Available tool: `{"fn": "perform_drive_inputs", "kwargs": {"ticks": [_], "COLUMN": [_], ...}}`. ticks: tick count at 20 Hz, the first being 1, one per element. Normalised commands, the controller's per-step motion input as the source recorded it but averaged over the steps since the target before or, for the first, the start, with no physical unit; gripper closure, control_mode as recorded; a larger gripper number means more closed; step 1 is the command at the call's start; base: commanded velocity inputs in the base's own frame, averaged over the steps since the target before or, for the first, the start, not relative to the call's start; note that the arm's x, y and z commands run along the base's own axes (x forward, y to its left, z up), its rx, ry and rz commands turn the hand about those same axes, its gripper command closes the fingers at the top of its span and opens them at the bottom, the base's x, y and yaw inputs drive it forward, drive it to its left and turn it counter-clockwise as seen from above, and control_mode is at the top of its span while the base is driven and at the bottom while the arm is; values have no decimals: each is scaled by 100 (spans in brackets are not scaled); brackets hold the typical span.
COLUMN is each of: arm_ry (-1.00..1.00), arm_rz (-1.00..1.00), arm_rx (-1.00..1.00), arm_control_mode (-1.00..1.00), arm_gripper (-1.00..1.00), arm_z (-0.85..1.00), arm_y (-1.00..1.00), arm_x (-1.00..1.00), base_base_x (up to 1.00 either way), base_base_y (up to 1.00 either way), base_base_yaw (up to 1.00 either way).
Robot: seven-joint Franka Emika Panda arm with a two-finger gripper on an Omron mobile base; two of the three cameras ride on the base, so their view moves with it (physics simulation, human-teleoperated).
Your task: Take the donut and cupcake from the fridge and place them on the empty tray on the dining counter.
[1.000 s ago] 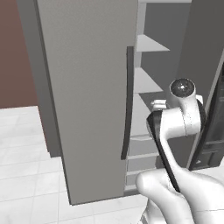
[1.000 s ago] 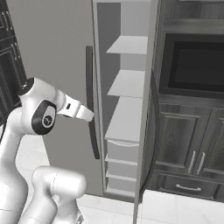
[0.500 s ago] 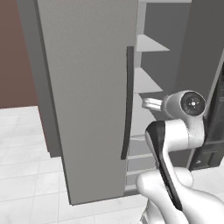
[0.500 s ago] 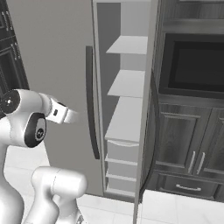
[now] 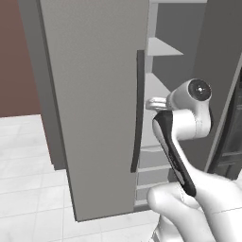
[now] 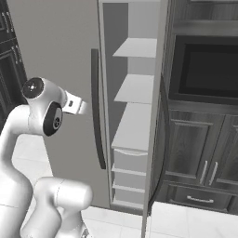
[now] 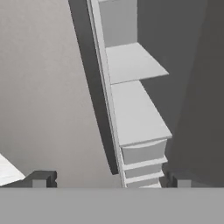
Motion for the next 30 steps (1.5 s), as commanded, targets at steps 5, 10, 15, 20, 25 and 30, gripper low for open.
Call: {"fn": "perform_drive_inputs", "kwargs": {"ticks": [5,10,15,20,25,30], "arm_ry": [1,0,-11,-4,0,0], "arm_rz": [23,16,0,-2,-2,0], "arm_rx": [-10,-5,0,0,0,0], "arm_control_mode": [-100,-100,-100,-100,-100,-100], "arm_gripper": [-100,-100,-100,-100,-100,-100], "arm_z": [-14,-24,-20,-14,-8,-5], "arm_y": [0,9,2,0,0,0], "arm_x": [43,41,49,55,71,84], "base_base_x": [0,0,0,0,0,0], "base_base_y": [0,0,0,0,0,0], "base_base_yaw": [0,0,0,0,0,0]}}
